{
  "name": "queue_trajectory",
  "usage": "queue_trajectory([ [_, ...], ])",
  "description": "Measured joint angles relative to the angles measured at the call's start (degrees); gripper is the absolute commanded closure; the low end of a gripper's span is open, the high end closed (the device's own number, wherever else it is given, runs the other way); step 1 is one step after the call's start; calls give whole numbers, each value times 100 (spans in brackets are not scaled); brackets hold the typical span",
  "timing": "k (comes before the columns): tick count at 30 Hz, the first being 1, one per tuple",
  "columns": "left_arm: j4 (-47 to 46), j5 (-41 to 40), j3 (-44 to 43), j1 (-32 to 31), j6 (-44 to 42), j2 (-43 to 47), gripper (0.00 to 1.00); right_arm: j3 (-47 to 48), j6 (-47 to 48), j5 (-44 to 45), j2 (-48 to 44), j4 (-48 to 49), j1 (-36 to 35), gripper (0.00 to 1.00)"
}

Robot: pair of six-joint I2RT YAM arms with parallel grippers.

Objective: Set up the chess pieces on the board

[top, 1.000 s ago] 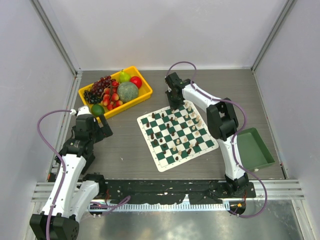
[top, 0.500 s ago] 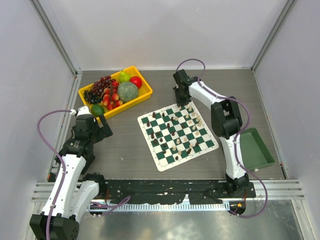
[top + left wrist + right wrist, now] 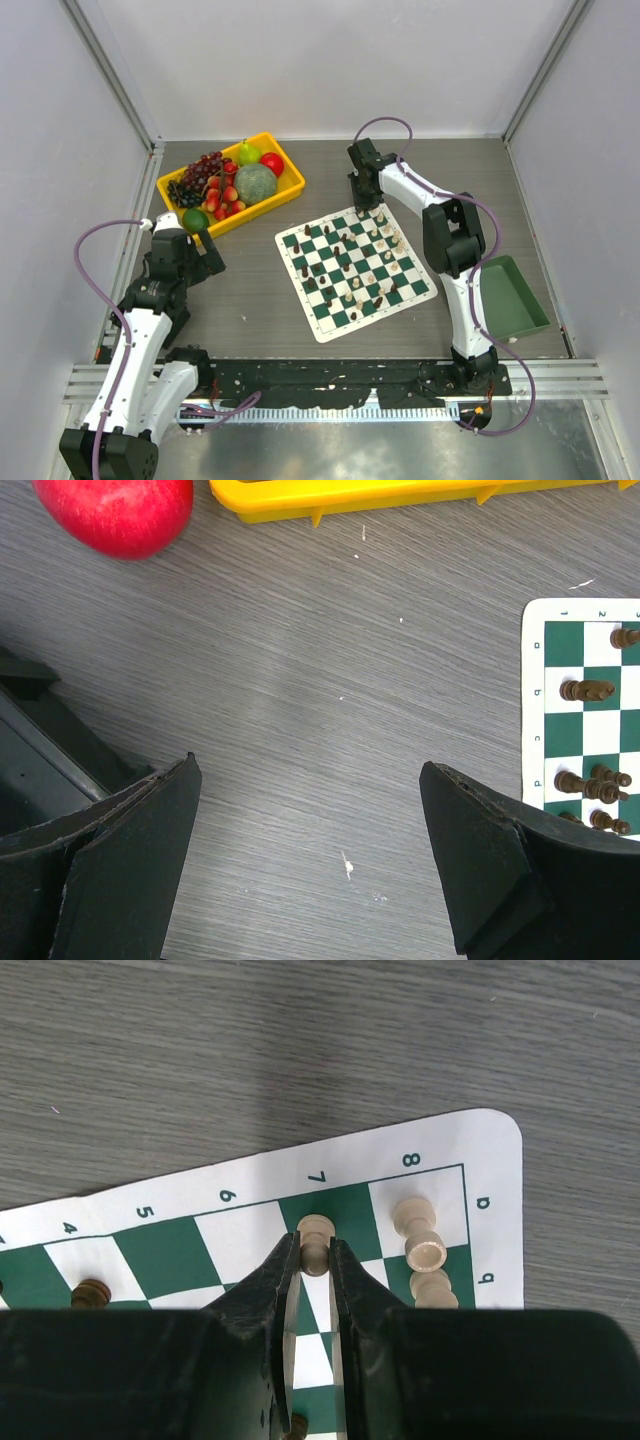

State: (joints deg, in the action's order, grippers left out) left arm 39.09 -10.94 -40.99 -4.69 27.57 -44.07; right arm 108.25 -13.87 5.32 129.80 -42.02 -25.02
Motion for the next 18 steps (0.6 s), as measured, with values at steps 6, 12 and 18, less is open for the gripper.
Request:
queue_trajectory([
  [6, 0, 0, 0, 0, 0, 0, 1, -42, 0, 31, -35, 26, 0, 85],
  [12, 0, 0, 0, 0, 0, 0, 1, -57, 2, 63, -98, 44, 2, 85],
  [18, 0, 0, 0, 0, 2, 0, 1, -59, 2, 63, -98, 44, 2, 84],
])
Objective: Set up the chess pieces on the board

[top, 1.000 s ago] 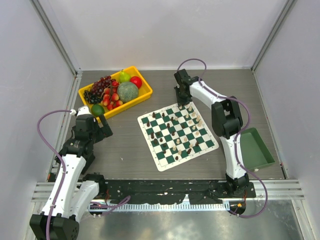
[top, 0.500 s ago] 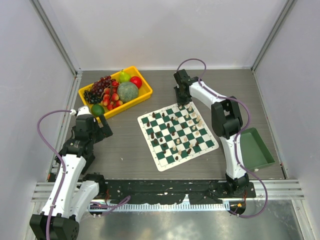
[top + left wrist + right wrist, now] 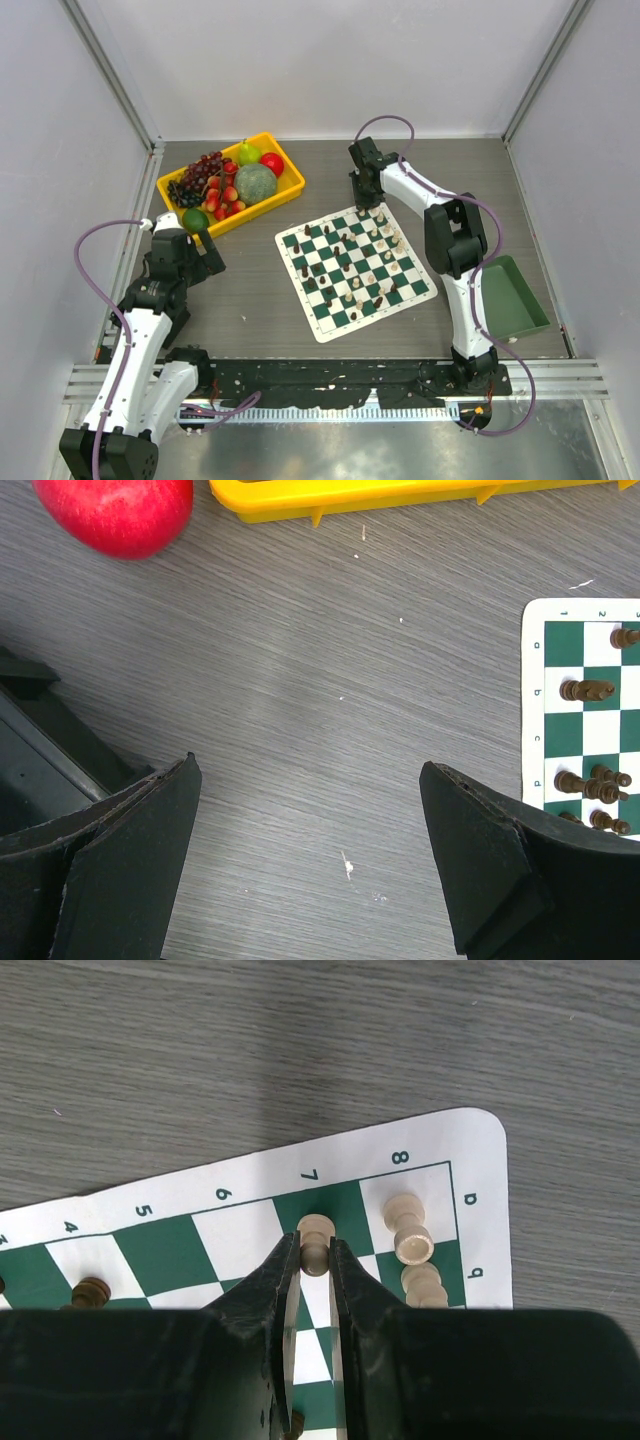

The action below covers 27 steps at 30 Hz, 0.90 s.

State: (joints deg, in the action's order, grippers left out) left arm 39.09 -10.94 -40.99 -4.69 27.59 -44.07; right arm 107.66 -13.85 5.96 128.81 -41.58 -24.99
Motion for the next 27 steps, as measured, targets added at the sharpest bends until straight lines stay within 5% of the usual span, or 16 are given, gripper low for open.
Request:
queue_trajectory([
  [27, 0, 2, 0, 0, 0, -13, 1, 0, 4, -11, 0, -37, 0, 73],
])
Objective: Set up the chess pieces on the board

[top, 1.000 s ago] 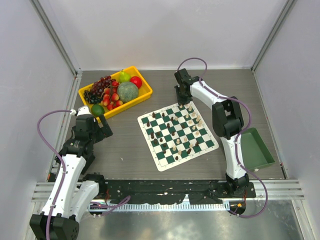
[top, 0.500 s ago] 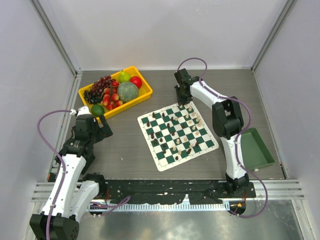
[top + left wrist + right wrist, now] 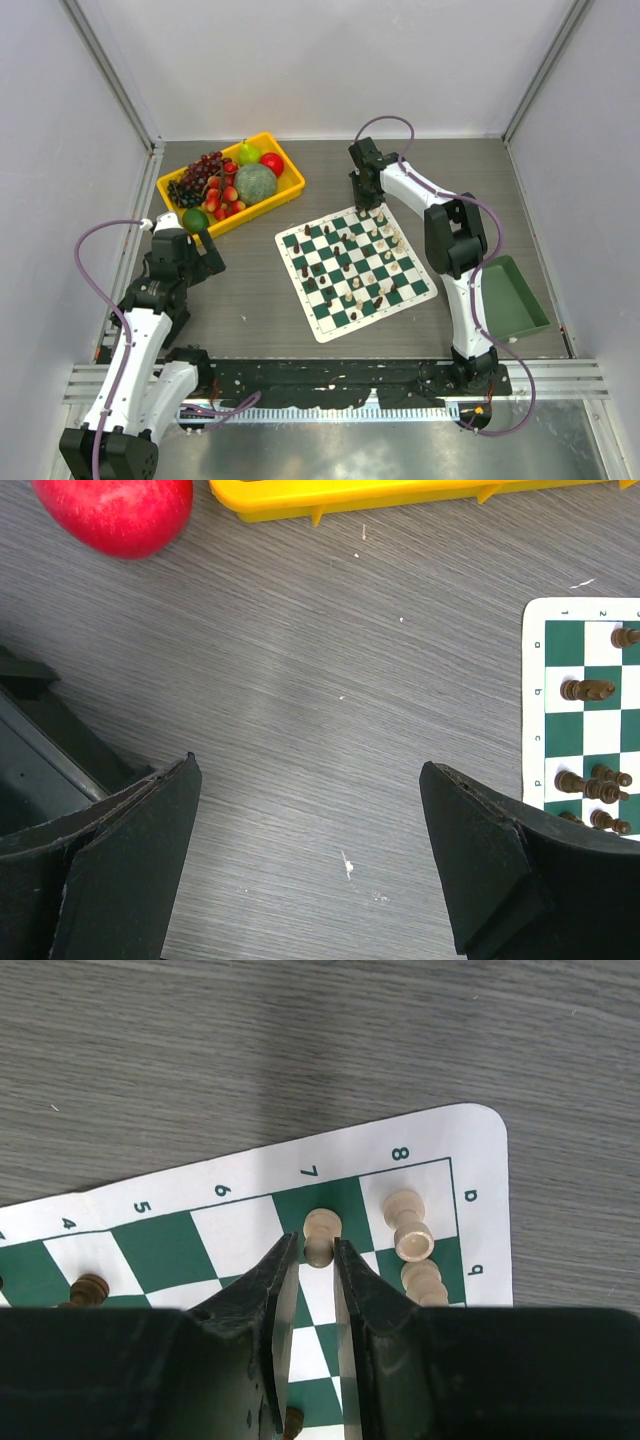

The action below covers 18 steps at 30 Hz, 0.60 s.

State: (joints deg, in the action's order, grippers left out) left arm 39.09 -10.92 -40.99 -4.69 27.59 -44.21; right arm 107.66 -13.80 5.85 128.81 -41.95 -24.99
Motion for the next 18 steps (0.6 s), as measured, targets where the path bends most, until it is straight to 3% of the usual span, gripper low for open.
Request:
queue_trajectory([
  [3, 0, 2, 0, 0, 0, 0, 1, 0, 2, 0, 0, -11, 0, 73],
  [12, 0, 2, 0, 0, 0, 2, 1, 0, 39, -61, 0, -13, 0, 57],
  [18, 0, 2, 0, 0, 0, 4, 1, -13, 122, -96, -238, -50, -2, 55],
])
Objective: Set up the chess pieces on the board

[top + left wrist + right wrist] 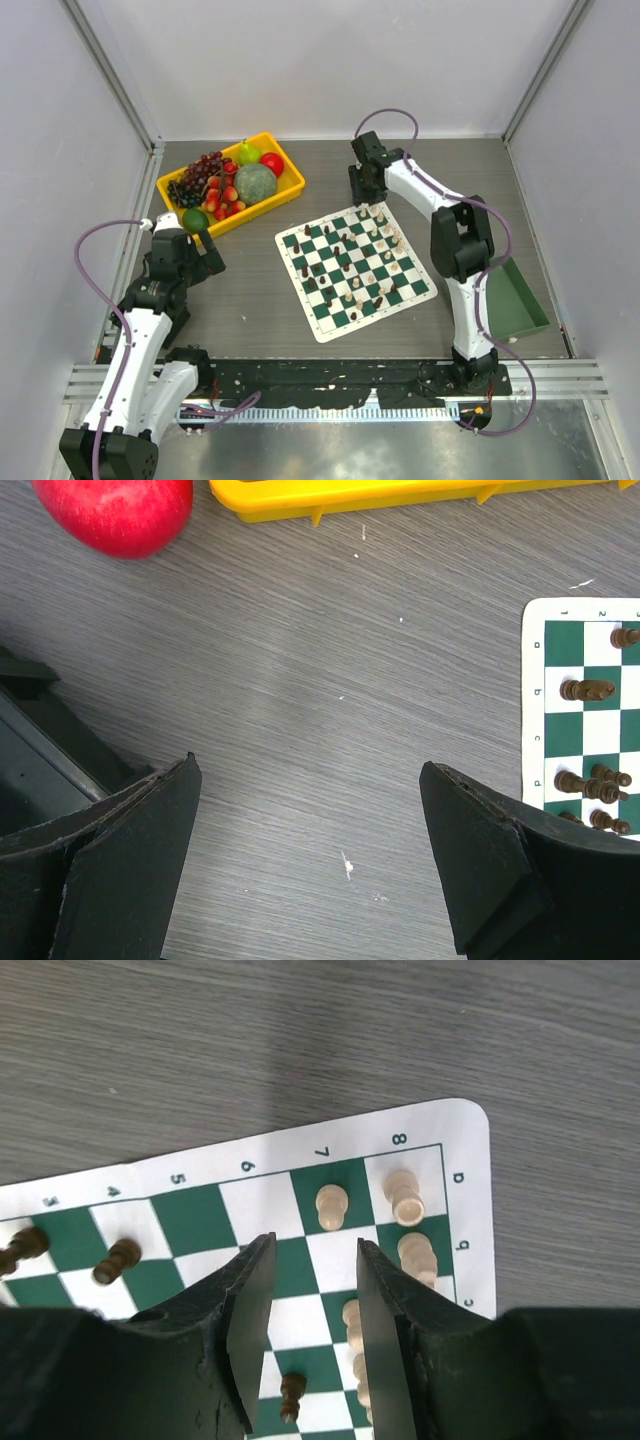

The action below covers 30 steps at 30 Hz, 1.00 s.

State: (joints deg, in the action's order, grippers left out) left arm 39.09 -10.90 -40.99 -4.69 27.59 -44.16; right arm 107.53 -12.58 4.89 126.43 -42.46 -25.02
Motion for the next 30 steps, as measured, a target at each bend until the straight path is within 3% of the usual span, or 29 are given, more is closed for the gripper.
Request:
queue_trajectory([
  [10, -2, 4, 0, 0, 7, 7, 1, -1217, -20, -282, -1440, 317, -55, 58],
  [16, -4, 52, 0, 0, 31, 2, 1, -1661, -105, -601, -1451, 385, -240, 60],
  [30, -7, 50, 0, 0, 31, -2, 1, -1718, -131, -1034, -1106, 463, -363, 65],
])
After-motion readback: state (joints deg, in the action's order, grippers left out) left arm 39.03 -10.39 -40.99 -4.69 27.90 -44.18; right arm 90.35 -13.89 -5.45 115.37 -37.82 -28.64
